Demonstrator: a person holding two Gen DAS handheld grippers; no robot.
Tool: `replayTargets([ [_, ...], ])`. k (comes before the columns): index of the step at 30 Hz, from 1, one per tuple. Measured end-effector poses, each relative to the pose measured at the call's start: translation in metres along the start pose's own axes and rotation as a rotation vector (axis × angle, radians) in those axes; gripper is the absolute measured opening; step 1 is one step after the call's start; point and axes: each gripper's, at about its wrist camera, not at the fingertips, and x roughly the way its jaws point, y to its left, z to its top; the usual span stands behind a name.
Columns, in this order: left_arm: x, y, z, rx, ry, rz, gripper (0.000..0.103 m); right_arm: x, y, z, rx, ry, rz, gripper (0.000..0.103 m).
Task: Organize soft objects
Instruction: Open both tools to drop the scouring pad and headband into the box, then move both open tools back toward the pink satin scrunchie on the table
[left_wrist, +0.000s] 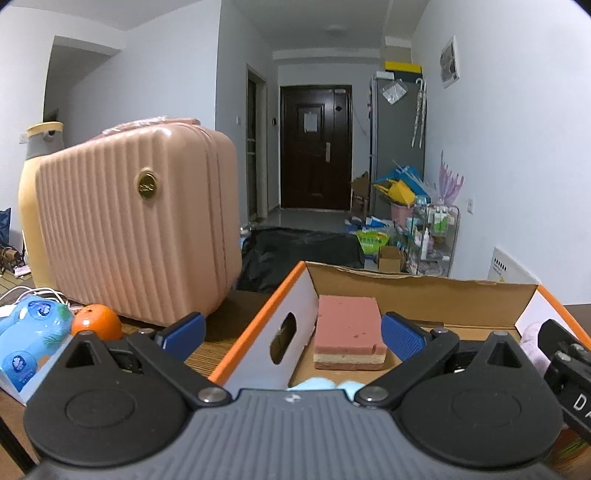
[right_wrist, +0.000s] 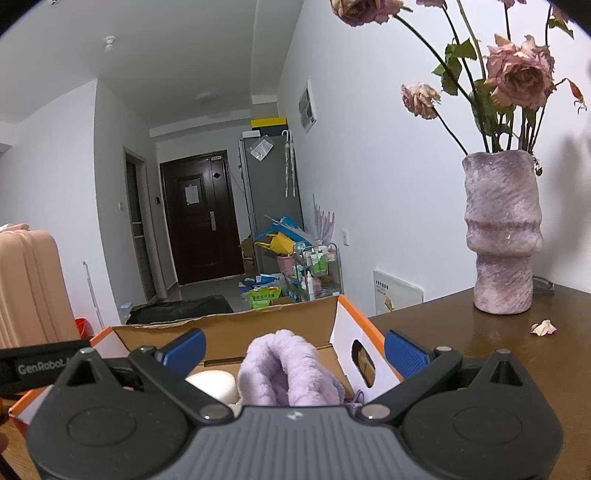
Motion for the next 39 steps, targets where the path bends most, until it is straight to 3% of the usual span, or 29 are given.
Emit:
replayTargets([
  [6,-0.012,0.005,-0.013,0.035,-0.025,0.008,0.103,-0.017,-0.002,-0.004,-0.014,-0.01,0.002,0.103],
  [23,-0.048,0.031,-0.036,0.052,0.008,-0.021,0.103,-0.072,-0.009,-0.014,-0.033,-0.022,-0.016,0.103],
  [39,-0.116,0.065,-0.054,0.054,-0.044,-0.066,0.103,-0.134,-0.011,-0.026,-0.065,-0.016,-0.008,0.103],
])
